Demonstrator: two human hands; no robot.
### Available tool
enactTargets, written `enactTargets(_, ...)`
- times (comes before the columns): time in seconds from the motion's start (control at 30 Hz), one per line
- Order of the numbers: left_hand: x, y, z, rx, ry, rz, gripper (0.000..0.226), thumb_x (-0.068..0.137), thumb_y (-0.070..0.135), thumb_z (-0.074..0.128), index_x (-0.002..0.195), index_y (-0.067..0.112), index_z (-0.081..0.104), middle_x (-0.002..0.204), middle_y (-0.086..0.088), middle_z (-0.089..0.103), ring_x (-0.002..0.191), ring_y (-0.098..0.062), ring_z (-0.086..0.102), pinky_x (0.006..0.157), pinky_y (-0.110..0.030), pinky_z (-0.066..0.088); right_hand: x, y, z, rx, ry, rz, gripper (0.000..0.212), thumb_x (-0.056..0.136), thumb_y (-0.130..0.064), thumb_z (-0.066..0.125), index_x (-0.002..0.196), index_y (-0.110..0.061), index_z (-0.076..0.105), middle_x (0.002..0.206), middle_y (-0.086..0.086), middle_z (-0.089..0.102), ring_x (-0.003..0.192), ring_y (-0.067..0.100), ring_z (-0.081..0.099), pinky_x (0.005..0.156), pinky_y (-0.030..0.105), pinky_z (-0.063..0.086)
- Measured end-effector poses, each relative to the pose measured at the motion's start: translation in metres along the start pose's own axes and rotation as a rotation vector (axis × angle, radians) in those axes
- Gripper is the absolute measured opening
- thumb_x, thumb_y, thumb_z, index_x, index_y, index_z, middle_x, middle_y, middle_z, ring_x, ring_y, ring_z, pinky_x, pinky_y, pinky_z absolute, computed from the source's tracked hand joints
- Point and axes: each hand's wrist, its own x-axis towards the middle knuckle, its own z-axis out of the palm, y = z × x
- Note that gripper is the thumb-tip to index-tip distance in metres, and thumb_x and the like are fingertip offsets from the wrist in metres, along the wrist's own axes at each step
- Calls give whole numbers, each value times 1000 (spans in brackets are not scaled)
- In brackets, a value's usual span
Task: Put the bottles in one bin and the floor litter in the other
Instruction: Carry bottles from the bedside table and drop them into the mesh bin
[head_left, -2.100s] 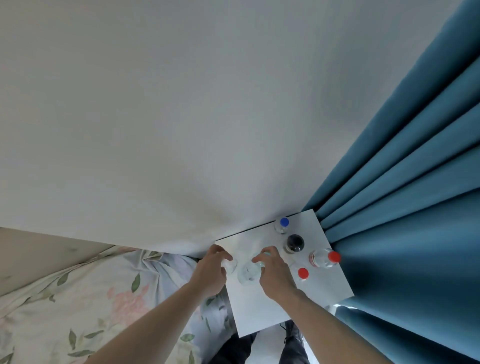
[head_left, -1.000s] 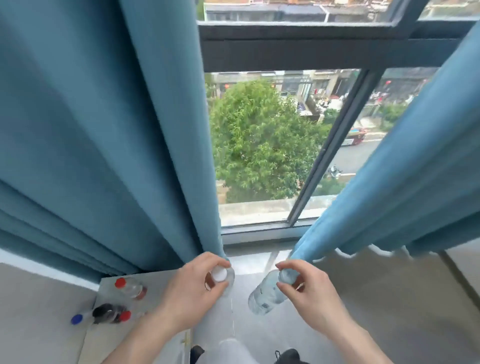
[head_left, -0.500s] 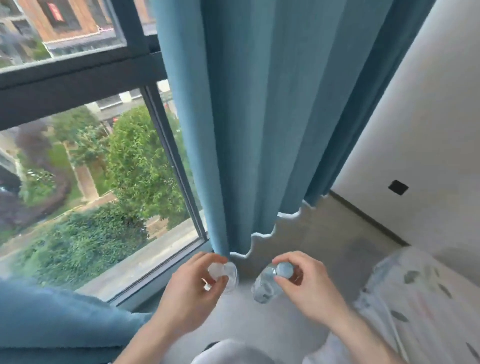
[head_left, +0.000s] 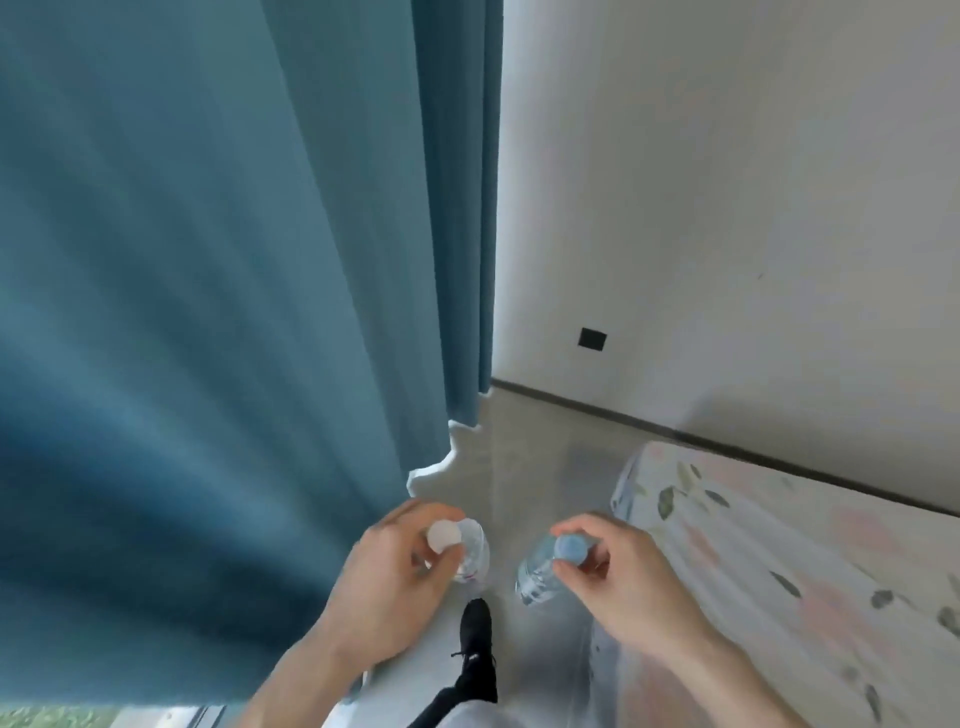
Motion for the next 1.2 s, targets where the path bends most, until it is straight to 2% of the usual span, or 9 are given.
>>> enactTargets(0.1, 67, 8, -4, -1, -45, 37, 21, 90, 33, 66, 106, 47, 64, 112, 26, 62, 83, -7, 67, 77, -29, 55, 43, -3, -26, -2, 44, 44, 22, 86, -30, 74, 99, -46, 66, 96, -35, 62, 77, 2, 66, 66, 15, 47)
enactTargets(0.2, 131, 20, -8, -7, -92, 96, 18, 91, 31, 66, 104, 43, 65, 109, 23, 62, 80, -8, 65, 75, -26, 54, 84, -5, -50, 18, 112, 80, 24, 85, -26, 76, 99, -44, 67, 85, -18, 66, 73, 2, 65, 66, 11, 47)
enactTargets(0.27, 172, 28, -8, 27, -112, 138, 19, 91, 32, 66, 105, 44, 63, 108, 27, 61, 81, -4, 63, 75, -23, 53, 108, -5, -67, 12, 154, 93, 25, 86, -28, 76, 102, -45, 67, 87, -20, 65, 74, 2, 65, 65, 10, 47)
enactTargets(0.4, 237, 51, -3, 59, -189, 201, 19, 91, 36, 65, 106, 47, 62, 108, 29, 61, 85, -1, 63, 74, -21, 53, 140, -1, -99, 27, 218, 121, 21, 86, -32, 75, 102, -44, 68, 106, -24, 65, 80, 3, 67, 72, 16, 53)
enactTargets(0.53, 298, 72, 5, 53, -246, 222, 19, 90, 36, 64, 106, 47, 63, 109, 29, 63, 86, -2, 65, 77, -26, 56, 175, 12, -128, 41, 286, 161, 19, 87, -35, 72, 103, -44, 67, 108, -24, 65, 82, 1, 68, 74, 22, 55)
enactTargets(0.77, 398, 102, 33, 78, -276, 238, 20, 92, 35, 66, 105, 49, 63, 110, 30, 62, 87, -1, 65, 76, -23, 55, 255, 52, -178, 76, 312, 215, 19, 86, -40, 70, 104, -46, 66, 106, -28, 65, 83, 0, 67, 76, 28, 57)
enactTargets(0.87, 445, 118, 48, 96, -301, 220, 21, 91, 36, 65, 105, 50, 62, 108, 29, 63, 87, -2, 66, 77, -27, 56, 295, 68, -203, 92, 298, 228, 19, 87, -41, 69, 104, -47, 66, 100, -27, 66, 84, -4, 66, 75, 23, 57)
enactTargets(1.0, 505, 154, 68, 128, -319, 240, 20, 93, 37, 63, 107, 52, 61, 109, 31, 61, 88, -1, 65, 77, -24, 56, 342, 84, -247, 120, 265, 241, 20, 88, -35, 72, 107, -42, 68, 85, -20, 65, 82, -2, 66, 72, 9, 48)
enactTargets(1.2, 585, 212, 106, 98, -382, 295, 18, 96, 37, 61, 109, 49, 62, 114, 33, 58, 95, 2, 64, 81, -24, 56, 389, 119, -311, 100, 286, 265, 20, 89, -36, 70, 108, -40, 66, 107, -26, 64, 86, -1, 65, 77, 14, 51)
